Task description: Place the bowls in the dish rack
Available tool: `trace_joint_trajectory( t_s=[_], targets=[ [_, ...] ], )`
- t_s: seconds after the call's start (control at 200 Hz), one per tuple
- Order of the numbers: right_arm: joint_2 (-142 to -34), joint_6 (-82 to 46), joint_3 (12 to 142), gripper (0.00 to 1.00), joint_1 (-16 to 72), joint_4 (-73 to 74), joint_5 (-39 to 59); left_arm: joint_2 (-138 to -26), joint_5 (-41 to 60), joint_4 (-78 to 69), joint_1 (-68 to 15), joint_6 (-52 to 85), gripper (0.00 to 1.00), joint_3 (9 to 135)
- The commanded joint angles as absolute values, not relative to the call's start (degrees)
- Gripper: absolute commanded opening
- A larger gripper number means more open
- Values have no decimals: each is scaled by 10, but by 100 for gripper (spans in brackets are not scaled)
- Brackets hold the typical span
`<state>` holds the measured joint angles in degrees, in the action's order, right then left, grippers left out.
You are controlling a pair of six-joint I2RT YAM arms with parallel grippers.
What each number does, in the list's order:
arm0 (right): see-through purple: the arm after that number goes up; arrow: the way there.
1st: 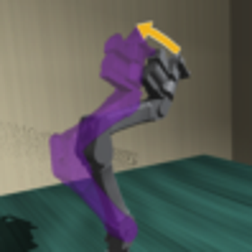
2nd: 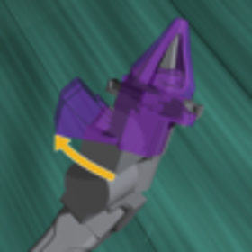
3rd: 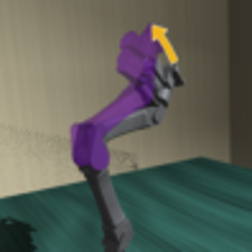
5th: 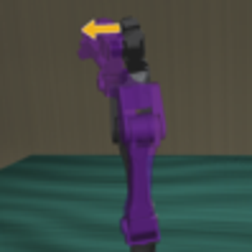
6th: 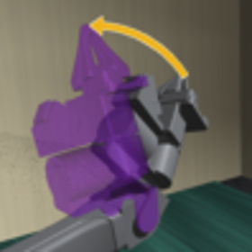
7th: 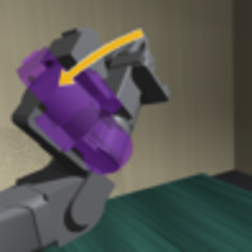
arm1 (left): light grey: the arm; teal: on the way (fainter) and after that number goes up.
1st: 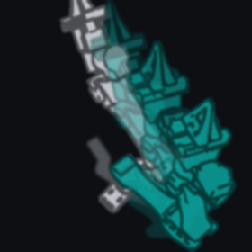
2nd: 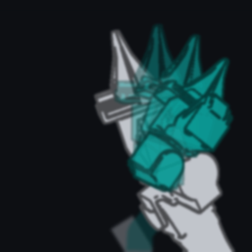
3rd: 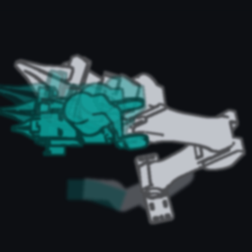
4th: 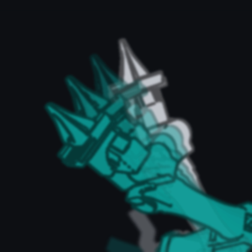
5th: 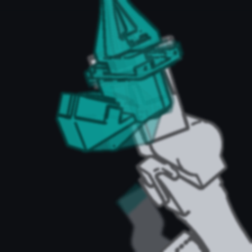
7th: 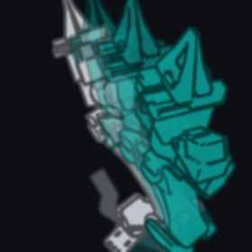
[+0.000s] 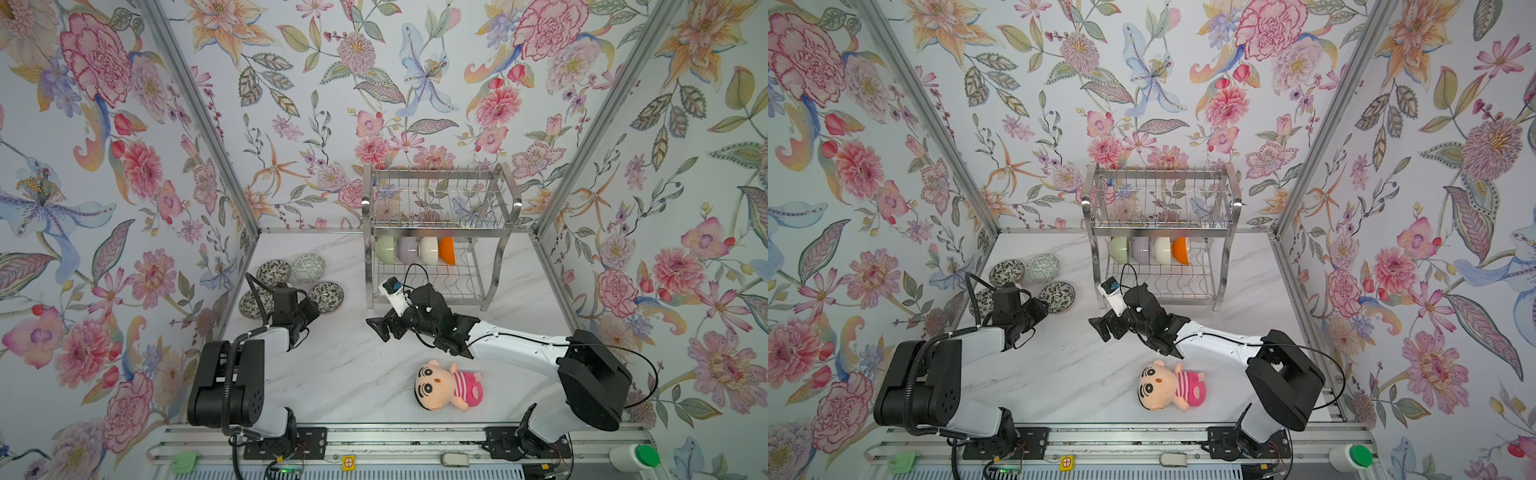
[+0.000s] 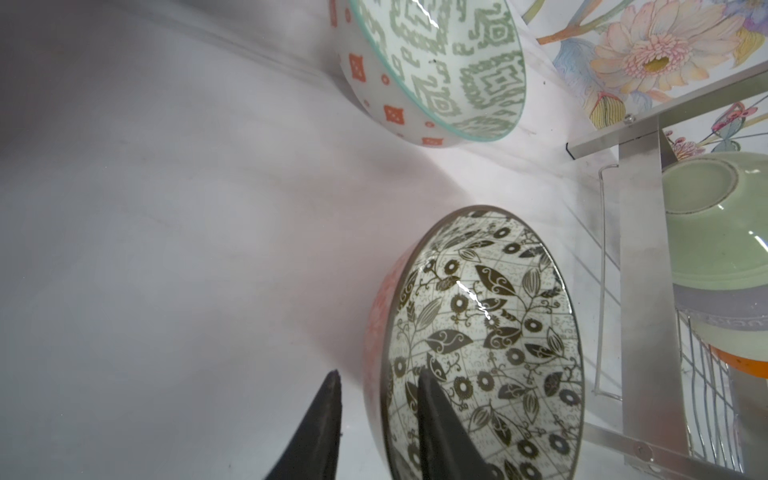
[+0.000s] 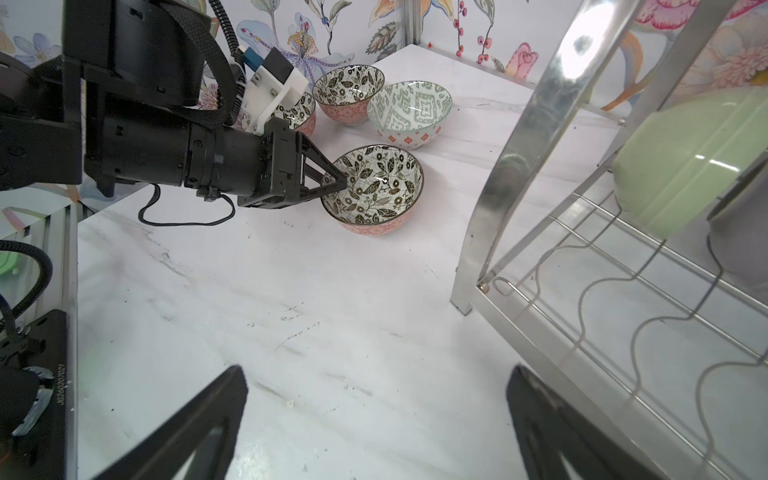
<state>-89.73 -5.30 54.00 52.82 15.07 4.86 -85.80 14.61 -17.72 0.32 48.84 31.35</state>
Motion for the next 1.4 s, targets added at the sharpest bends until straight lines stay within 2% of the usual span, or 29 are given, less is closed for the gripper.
trace_joint_trajectory(
  t_s=[0.0, 0.095, 0.245, 0.435, 0.586, 0.766, 0.906, 1.031, 1.211, 1.396],
  targets=[
    [-898, -42, 549, 99, 527, 146, 32, -842, 138, -169, 4, 475, 30, 312],
    [-891, -42, 541, 99, 528, 145, 25, -843, 139, -157, 4, 461, 23, 318],
    [-884, -40, 535, 99, 525, 137, 11, -845, 155, -151, 4, 441, 0, 319],
    [-876, -41, 533, 99, 521, 127, -3, -803, 201, -113, 3, 430, 0, 309],
    [-869, -40, 545, 99, 509, 87, -17, -720, 179, -18, -8, 402, 0, 308],
    [-848, -51, 558, 99, 484, 8, -48, -665, 105, 121, -83, 340, 0, 350],
    [-814, -56, 545, 99, 471, -39, -69, -659, 88, 155, -171, 349, 0, 350],
    [-775, -67, 517, 99, 462, -59, -92, -677, 55, 123, -270, 382, 0, 347],
    [-724, -96, 472, 99, 444, -72, -92, -754, 13, 87, -365, 389, 0, 400],
    [-691, -106, 442, 99, 435, -84, -93, -855, 23, 58, -401, 383, 0, 465]
  ],
)
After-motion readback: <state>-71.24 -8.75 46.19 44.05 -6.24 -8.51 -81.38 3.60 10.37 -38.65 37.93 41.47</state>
